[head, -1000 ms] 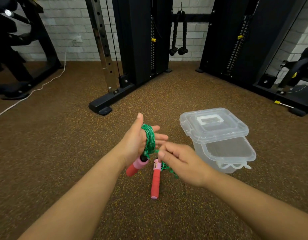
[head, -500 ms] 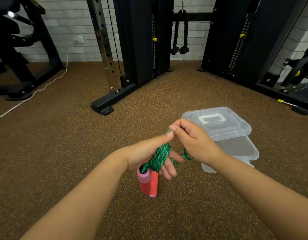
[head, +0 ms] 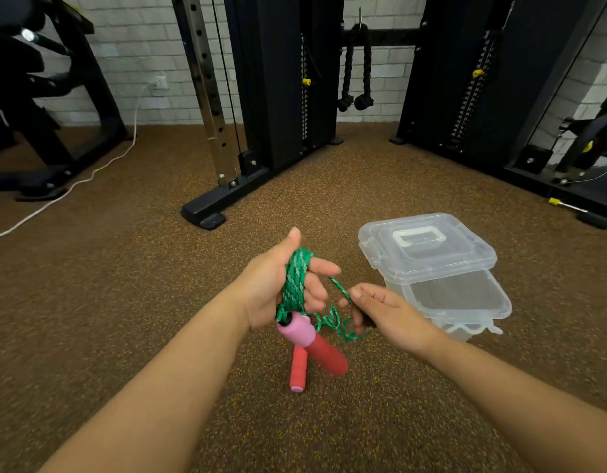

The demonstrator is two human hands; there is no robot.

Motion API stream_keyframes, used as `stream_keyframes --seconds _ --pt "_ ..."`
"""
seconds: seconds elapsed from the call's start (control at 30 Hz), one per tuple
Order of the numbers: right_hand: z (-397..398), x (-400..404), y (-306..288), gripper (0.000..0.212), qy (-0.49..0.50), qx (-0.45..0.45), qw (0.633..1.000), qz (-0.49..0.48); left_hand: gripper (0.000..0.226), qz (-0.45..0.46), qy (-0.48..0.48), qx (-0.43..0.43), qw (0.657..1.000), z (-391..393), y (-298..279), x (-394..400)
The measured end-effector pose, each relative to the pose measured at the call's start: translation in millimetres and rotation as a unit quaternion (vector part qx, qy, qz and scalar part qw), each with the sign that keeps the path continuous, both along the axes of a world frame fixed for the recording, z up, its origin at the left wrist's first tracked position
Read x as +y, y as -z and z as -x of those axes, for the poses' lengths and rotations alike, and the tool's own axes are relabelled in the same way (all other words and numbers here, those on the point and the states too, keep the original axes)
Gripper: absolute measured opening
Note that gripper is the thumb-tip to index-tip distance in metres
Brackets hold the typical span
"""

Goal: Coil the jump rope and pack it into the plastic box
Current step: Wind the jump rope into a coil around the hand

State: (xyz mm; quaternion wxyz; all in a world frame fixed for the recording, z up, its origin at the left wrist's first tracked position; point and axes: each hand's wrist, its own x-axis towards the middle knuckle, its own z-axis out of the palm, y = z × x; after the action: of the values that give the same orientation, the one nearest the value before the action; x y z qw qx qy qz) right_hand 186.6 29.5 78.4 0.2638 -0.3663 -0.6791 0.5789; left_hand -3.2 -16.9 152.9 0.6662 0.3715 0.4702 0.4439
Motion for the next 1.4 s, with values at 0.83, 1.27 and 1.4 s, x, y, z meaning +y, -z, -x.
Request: stream_keyframes --seconds 0.83,1.27,1.4 --pt "17 -14 -55 0.019 -0.033 0.001 0.963 -0.269 0.104 -0.032 0.077 0.149 0.985 -11 5 -4" --pt "20 5 -37 0.028 0.066 0.005 0.991 -0.116 0.049 -0.045 0.173 0.151 0.972 -4 6 -9" --pt "17 0 -20 0.037 0.05 0.03 0.996 0.067 0.042 -0.036 0.045 0.033 0.998 -4 3 -6"
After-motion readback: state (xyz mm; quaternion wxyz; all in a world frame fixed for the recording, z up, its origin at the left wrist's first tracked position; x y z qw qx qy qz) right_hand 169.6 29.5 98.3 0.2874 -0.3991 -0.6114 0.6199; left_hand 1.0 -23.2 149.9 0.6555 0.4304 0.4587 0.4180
